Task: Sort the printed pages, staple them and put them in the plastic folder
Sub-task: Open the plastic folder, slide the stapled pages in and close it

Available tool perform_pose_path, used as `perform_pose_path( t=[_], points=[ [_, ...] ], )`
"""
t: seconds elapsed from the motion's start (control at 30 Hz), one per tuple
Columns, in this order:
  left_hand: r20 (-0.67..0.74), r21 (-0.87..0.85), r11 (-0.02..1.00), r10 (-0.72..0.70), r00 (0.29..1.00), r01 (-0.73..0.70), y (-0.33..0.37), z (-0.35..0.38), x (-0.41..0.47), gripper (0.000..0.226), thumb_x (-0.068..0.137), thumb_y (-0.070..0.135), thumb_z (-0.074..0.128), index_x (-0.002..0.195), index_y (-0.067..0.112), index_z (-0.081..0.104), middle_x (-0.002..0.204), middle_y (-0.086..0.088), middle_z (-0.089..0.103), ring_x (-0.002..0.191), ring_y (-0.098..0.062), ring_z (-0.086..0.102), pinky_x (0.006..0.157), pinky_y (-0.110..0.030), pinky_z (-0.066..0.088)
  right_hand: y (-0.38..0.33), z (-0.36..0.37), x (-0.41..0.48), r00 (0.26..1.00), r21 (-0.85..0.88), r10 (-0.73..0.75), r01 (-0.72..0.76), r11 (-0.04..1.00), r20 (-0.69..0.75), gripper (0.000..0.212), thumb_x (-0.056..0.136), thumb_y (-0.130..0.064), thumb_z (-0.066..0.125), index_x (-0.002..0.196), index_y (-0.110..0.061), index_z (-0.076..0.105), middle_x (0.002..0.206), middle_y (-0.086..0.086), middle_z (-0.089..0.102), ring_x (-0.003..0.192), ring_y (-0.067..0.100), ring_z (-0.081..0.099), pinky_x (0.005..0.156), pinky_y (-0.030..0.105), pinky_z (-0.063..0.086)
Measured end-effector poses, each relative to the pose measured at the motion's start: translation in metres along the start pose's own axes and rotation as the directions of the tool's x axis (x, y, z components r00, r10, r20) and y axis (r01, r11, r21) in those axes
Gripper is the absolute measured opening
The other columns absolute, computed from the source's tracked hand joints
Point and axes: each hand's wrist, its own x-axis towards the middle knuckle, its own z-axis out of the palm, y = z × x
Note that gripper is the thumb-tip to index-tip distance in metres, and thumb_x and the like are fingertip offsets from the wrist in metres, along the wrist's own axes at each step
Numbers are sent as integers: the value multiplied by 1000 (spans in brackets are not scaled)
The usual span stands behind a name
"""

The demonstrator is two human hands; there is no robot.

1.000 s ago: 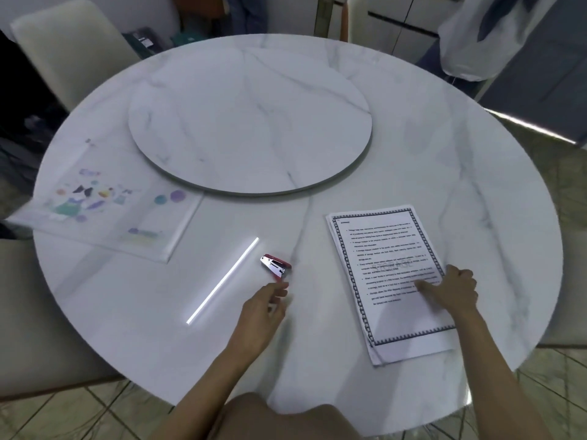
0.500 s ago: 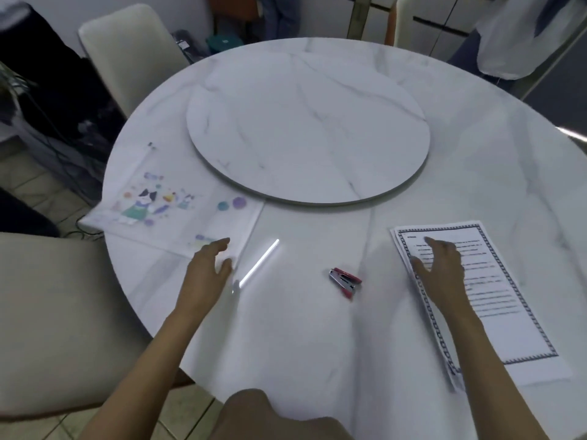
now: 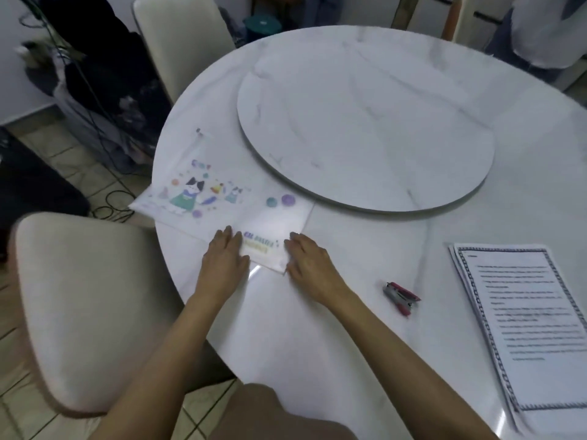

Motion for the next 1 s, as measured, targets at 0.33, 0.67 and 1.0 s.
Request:
perform_pose_path(
  t=[0.33, 0.67, 1.0],
  points=[
    [30, 13, 998, 56, 998, -57, 8, 16, -34, 56, 94, 24, 49, 145, 11, 28, 156, -10, 17, 144, -25, 13, 115, -36, 17, 14, 4, -48, 993, -71, -50, 42, 997, -103, 41, 80, -13, 55, 120, -3, 56, 129, 16, 55, 121, 30, 53, 93, 42, 46],
    [32, 45, 995, 91, 995, -93, 26, 39, -99, 52, 90, 31, 48, 135, 6, 44, 147, -12, 37, 137, -27, 34, 110, -40, 29, 25, 7, -130, 985, -64, -97, 89, 994, -141, 34, 70, -22, 55, 104, -18, 59, 105, 3, 67, 100, 12, 54, 68, 23, 54],
    [40, 41, 999, -24, 999, 22, 56, 72, -142, 75, 86, 38, 58, 145, 10, 23, 156, -11, 13, 145, -29, 6, 114, -40, 18, 38, 12, -199, 975, 101, -221, 217, 971, 21, 21, 75, -21, 46, 91, -21, 60, 93, -5, 59, 77, 11, 56, 61, 21, 51]
  ],
)
